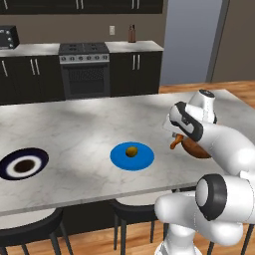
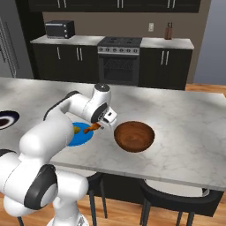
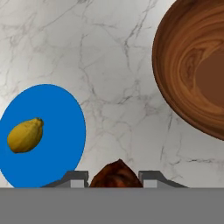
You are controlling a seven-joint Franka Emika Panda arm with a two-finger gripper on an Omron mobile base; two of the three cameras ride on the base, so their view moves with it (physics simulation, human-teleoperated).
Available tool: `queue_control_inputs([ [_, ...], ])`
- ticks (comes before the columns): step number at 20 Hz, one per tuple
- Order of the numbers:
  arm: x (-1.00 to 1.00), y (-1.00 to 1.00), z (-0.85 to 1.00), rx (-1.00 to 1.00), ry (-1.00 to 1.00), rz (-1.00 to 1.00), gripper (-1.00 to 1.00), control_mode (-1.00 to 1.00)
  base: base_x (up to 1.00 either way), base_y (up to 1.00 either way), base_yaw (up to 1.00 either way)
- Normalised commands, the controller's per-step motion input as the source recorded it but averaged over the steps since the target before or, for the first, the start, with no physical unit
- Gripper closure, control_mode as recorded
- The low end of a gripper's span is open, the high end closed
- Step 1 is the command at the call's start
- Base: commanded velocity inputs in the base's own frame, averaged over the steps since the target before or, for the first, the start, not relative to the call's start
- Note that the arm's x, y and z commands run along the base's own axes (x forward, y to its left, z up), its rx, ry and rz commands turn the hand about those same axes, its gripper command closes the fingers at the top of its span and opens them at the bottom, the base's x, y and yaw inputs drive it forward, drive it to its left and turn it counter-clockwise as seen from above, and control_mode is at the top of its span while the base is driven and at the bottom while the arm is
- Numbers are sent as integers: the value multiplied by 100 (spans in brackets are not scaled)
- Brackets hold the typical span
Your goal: Pick the chicken drumstick and lemon from their plates and place them in the bowl. Then put the bowl in the fridge.
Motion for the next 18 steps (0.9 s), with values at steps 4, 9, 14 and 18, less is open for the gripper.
queue_control_inputs([
  [4, 0, 0, 0, 0, 0, 0, 100, 100, 0, 0, 0],
  [9, 0, 0, 0, 0, 0, 0, 100, 100, 0, 0, 0],
  [14, 0, 0, 0, 0, 0, 0, 100, 100, 0, 0, 0],
  [18, 0, 0, 0, 0, 0, 0, 100, -100, 0, 0, 0],
])
